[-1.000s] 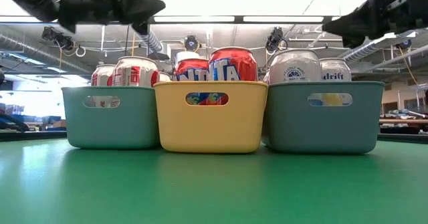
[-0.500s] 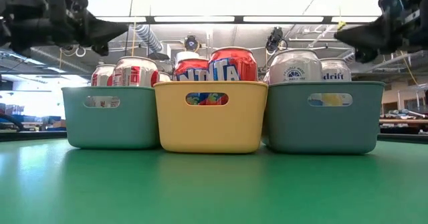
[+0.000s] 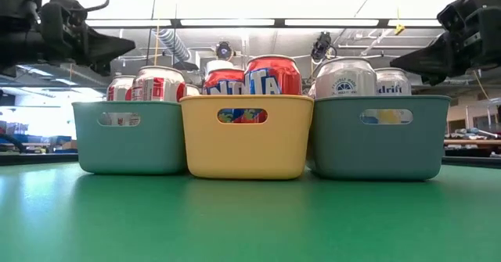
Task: Sort soda cans
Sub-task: Return to Home Position
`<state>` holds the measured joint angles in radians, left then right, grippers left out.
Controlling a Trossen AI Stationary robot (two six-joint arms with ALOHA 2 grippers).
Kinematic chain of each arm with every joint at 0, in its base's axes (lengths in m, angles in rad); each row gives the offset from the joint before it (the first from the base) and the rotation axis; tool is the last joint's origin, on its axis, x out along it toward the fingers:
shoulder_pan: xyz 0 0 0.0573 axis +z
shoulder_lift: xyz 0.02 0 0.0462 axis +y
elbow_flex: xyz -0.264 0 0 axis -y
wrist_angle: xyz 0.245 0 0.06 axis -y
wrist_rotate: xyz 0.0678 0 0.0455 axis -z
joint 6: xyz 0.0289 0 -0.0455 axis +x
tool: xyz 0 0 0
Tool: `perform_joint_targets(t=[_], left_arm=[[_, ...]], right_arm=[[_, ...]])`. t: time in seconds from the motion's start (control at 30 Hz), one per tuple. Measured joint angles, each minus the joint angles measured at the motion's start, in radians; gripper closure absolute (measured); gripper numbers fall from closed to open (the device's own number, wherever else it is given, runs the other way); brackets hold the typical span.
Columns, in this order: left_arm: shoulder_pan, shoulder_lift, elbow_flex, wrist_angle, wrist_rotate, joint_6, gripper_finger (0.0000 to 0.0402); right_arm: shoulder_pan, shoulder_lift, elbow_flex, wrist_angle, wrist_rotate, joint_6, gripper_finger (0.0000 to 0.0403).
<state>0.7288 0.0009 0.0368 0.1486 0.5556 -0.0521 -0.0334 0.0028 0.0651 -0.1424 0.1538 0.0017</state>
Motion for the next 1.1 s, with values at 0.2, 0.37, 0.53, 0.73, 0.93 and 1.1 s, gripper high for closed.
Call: perform_joint_targets(t=[0.2, 0.37, 0.53, 0.73, 0.93, 1.1], left_arm=[[0.016, -0.001, -0.028, 0.02, -0.008, -0.026, 0.0401], [0.0, -0.001, -0.028, 0.108, -0.036, -0.059, 0.0401], [-0.034, -0.001, -0.029, 0.156, -0.131, -0.084, 0.0401], [-0.117, 0.007, -0.029, 0.208, -0.256, -0.087, 0.0401], [-0.252, 0.09, -0.029, 0.264, -0.341, -0.079, 0.0401], [-0.314, 0.147, -0.029, 0.235, -0.384, -0.014, 0.0401]], right_arm=[[0.0, 0.001, -0.002, 0.008, 0.002, 0.002, 0.0403], [0.0, 0.003, -0.002, 0.008, -0.002, 0.021, 0.0403], [-0.001, 0.012, -0.002, 0.007, -0.005, 0.017, 0.0403], [-0.002, 0.013, -0.002, 0.007, -0.005, 0.008, 0.0403], [-0.03, 0.013, -0.002, 0.006, -0.005, -0.023, 0.0403], [-0.055, 0.013, -0.002, -0.002, -0.074, -0.013, 0.0403]])
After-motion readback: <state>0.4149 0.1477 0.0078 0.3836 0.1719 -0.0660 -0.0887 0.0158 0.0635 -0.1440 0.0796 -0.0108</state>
